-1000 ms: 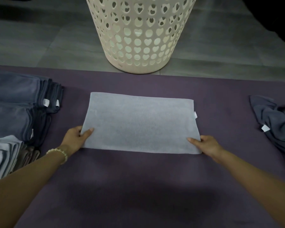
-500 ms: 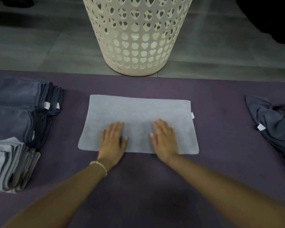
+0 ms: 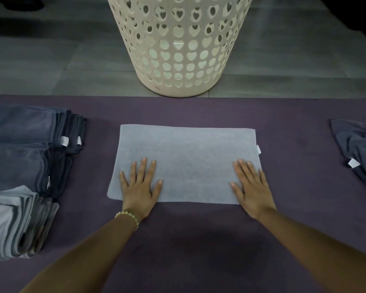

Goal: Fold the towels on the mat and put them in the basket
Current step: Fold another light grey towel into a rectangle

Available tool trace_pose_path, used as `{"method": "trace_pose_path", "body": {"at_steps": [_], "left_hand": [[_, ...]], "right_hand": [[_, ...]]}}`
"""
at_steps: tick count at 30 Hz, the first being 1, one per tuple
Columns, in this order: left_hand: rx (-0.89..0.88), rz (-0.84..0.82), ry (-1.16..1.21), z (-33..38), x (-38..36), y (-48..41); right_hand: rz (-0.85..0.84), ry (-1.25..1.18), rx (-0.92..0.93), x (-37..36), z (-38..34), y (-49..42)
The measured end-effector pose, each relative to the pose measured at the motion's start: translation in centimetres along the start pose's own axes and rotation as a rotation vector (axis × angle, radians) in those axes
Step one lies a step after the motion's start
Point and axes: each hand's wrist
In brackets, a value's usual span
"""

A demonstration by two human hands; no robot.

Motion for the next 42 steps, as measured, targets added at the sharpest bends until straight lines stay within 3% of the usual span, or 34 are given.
{"method": "trace_pose_path", "body": {"at_steps": [8, 12, 14, 21, 24, 27, 30, 33, 35, 38, 40, 42], "left_hand": [[0.261, 0.043, 0.244, -2.3, 1.5, -0.2], [0.355, 0.223, 0.486, -3.5, 2.9, 0.1], [0.392, 0.225, 0.561, -4.4, 3.4, -0.2], [0.456, -0.126, 0.829, -5.5, 6.7, -2.4], [0.278, -0.122, 1.093, -4.0, 8.6, -1.8], [0.024, -0.214, 1.188, -2.5, 9.2, -1.2], [-0.089, -0.384, 1.146, -0.9, 9.3, -1.0], [-0.051, -0.608, 1.303, 0.4, 9.8, -0.9], [0.006, -0.514, 1.379, 1.2, 9.7, -1.3], [0.112, -0.055, 1.364, 2.3, 8.5, -2.3], [0.027, 0.069, 1.222, 3.4, 7.6, -2.8], [-0.169, 0.043, 0.921, 4.9, 6.3, -3.4]], "right_hand": [[-0.027, -0.065, -0.065, 1.3, 0.1, 0.5], [-0.021, -0.191, 0.074, 2.0, -4.7, -0.6], [-0.058, -0.253, 0.142, 2.4, -7.8, -1.7], [-0.135, -0.551, 0.286, 3.6, -17.7, -4.5], [-0.296, -0.907, 0.204, 4.5, -20.8, -5.0], [-0.419, -1.224, 0.102, 5.9, -23.1, -5.5], [-0.394, -1.391, -0.022, 6.3, -23.1, -6.4], [-0.326, -1.388, -0.100, 5.7, -21.4, -6.8], [-0.248, -1.404, -0.113, 5.4, -19.9, -6.8], [-0.170, -1.358, -0.121, 6.2, -17.2, -6.8], [-0.084, -1.262, -0.048, 6.8, -14.5, -6.6], [0.009, -1.197, 0.013, 7.1, -11.4, -5.8]]}}
Point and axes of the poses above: each hand's wrist, its own y-axis away from the middle knuckle, its own x-axis out of the back of the hand, z = x × y, and after that the axes turned 5 degrees about -z, right-handed
